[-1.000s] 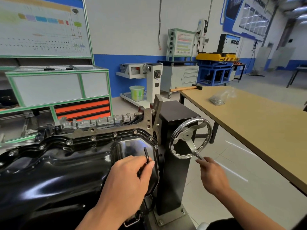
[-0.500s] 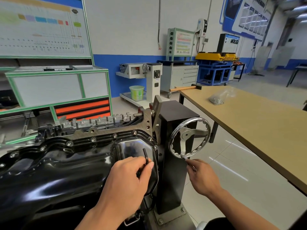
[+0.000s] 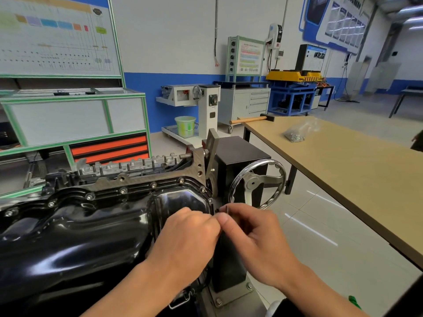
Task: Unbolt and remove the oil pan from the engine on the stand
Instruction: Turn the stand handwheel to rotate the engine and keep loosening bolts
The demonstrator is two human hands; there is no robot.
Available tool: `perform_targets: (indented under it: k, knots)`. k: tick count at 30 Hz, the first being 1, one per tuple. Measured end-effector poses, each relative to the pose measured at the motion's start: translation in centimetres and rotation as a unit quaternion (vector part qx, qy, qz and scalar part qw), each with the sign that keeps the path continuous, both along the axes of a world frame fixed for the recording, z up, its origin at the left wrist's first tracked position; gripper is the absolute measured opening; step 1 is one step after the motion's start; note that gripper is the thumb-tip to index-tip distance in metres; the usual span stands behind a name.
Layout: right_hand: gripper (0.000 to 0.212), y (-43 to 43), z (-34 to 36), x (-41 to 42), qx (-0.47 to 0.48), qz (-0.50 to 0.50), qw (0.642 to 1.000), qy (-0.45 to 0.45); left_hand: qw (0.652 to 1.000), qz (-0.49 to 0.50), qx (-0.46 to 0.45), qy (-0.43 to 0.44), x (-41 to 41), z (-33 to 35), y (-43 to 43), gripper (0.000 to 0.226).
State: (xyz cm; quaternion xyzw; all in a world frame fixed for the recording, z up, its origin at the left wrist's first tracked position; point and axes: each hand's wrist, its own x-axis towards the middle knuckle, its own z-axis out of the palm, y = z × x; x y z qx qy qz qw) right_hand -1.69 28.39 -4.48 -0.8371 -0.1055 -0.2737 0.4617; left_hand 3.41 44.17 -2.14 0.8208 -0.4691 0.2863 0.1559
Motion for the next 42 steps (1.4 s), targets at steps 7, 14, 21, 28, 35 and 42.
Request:
perform_targets:
  k: [7,14,21,28,35,42]
  knots:
    - [0.014,0.8,-1.7,0.7,0.074,-0.055,0.994,-0.052,0.986,-0.048,0.144,-0.065,1.9,1.1,0.0,0.022]
    - [0.015,2.9,-3.9,2.7,0.169,-0.091,0.975,-0.111,0.998,-0.023,0.057,0.018,4.2,0.9,-0.1,0.011]
    - [0.018,4.5,-5.0,3.9,0.225,-0.110,0.955,-0.158,0.986,-0.016,0.139,0.095,4.3,0.4,-0.3,0.018]
    - [0.025,4.8,-4.3,4.9,0.268,-0.075,0.947,-0.159,0.982,-0.026,0.133,0.135,5.7,1.7,0.1,0.023]
    - [0.020,5.1,-2.0,6.9,0.283,-0.055,0.944,-0.162,0.986,-0.052,0.023,0.157,7.3,3.0,0.6,0.024]
    - [0.025,4.8,0.4,7.9,0.301,-0.034,0.938,-0.169,0.993,-0.069,-0.007,0.098,8.6,5.0,0.2,0.022]
